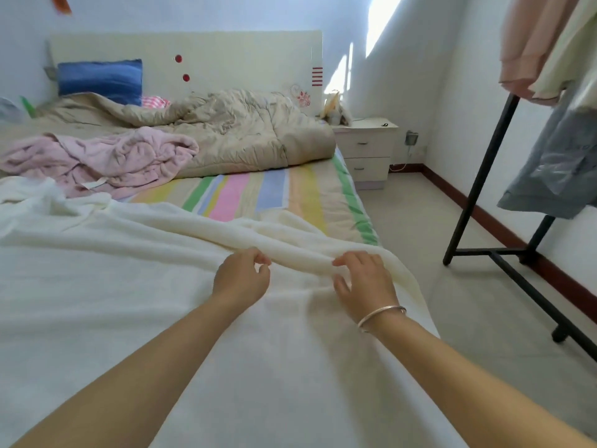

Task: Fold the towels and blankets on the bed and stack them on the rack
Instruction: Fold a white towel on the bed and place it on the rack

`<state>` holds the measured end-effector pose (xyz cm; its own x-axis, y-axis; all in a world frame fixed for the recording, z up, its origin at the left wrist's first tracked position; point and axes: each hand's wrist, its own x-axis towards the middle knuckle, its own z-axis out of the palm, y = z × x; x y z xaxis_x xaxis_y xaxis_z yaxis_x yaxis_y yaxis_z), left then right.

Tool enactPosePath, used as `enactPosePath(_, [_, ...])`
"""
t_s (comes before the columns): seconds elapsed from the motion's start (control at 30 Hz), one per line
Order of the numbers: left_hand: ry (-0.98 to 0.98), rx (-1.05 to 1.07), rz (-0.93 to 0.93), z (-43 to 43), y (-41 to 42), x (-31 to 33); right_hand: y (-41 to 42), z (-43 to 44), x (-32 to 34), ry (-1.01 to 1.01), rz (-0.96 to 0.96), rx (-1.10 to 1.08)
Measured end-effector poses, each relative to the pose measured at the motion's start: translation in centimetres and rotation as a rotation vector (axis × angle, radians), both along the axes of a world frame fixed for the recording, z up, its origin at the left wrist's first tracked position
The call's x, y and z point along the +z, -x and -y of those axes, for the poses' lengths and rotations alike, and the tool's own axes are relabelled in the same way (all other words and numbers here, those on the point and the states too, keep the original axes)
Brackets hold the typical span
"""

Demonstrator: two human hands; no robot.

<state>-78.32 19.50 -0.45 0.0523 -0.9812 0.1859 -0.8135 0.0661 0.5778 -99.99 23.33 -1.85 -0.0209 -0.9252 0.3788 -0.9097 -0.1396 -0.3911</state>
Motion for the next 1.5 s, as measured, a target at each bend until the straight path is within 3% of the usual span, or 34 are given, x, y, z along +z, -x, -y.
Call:
enactPosePath(0.13, [0.063,0.106,-0.013,9.3,-1.0,0.4,0.4,11.9,1.4,0.029,0.084,-0.022])
enactPosePath(0.2, [0.031,0.103,0.044,13.2,-1.8,0.3,-0.4,17.6,1.8,-0.133,0.143,-0.008])
enactPosePath(0.3, [-0.013,0.100,0.124,18.0,-3.0,0.0,-2.5,24.2,1.5,-0.369,0.086,0.023])
enactPosePath(0.47, [-0.126,0.171,0.222,22.2,-3.9,-1.1,-6.1,30.7,-0.1,-0.525,-0.008,0.251])
enactPosePath(0.63, [-0.297,0.141,0.323,24.6,-3.8,-2.4,-8.1,34.3,-1.4,-0.493,-0.033,0.317])
enactPosePath(0.83, [-0.298,0.234,0.546,28.2,-3.5,-2.4,-3.8,39.0,3.0,-0.544,0.260,0.255])
enactPosePath(0.9, [-0.285,0.262,0.547,30.0,-3.8,-1.9,-1.2,41.2,4.5,-0.540,0.305,0.197])
enactPosePath(1.03, [-0.216,0.397,0.466,34.4,-4.5,-1.0,4.5,46.1,4.9,-0.490,0.148,0.010])
enactPosePath(1.13, [-0.028,0.501,0.141,38.7,-3.3,-0.4,8.4,48.6,3.3,-0.476,0.158,-0.049])
enactPosePath(1.23, [0.219,0.412,-0.092,43.8,-0.5,-0.2,11.6,51.0,0.7,-0.425,0.300,-0.065])
enactPosePath(1.3, [0.168,0.233,-0.185,46.4,1.7,-2.5,13.4,52.1,-1.5,-0.394,0.382,-0.084])
enactPosePath(1.33, [0.073,0.158,-0.142,46.8,2.4,-4.3,14.0,52.3,-2.4,-0.381,0.418,-0.082])
enactPosePath(1.4, [-0.015,0.078,0.112,47.5,3.3,-8.4,14.7,52.5,-4.8,-0.346,0.501,-0.052])
enactPosePath(1.5, [0.225,0.046,0.185,47.4,3.1,-10.0,14.7,52.7,-6.7,-0.272,0.630,0.001])
